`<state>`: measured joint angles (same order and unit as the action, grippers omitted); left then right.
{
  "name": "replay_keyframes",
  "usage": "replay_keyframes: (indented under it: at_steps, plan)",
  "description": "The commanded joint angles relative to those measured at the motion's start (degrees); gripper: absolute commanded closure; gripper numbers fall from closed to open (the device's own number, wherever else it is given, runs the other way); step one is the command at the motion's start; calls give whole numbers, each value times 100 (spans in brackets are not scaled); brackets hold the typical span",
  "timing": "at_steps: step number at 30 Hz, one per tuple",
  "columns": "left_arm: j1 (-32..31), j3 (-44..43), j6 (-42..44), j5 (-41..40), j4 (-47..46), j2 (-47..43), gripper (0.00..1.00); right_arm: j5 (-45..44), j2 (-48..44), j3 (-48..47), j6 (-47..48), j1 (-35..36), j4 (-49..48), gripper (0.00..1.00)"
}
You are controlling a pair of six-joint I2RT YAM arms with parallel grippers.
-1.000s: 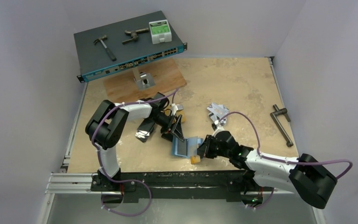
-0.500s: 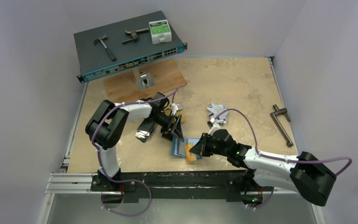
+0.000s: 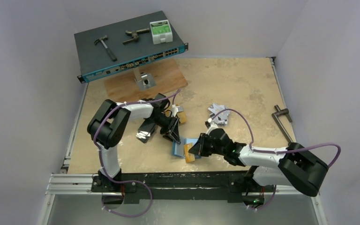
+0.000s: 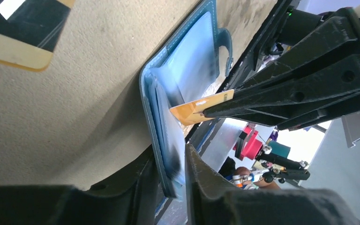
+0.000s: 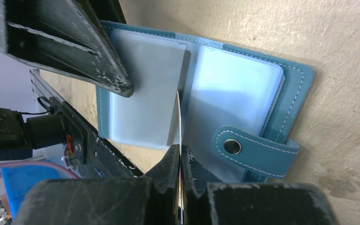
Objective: Put the credit cards into the card holder
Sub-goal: Pick up the card holder from the center of the board.
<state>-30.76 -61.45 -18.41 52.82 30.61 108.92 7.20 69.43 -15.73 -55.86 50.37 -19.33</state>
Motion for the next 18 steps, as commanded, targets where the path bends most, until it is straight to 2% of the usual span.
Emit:
replay_keyframes:
  at_steps: [1,6,10,14,18]
  plan:
    - [5,-191,300,1,177,192,79,25,152,-186,79,34,-315,100]
    - [-15,-260,403,-70,261,301,90,87,106,-50,-4,32,-447,100]
    - [-16,-366,607,-76,419,359,98,-76,-345,201,-191,14,-471,100]
    - [-22,-567,668,461,470,142,100,-575,-1391,569,-304,-27,-325,100]
    - [-47,-1095,1037,1000,870,-360,100,-1241,-3207,1046,-129,-27,-398,100]
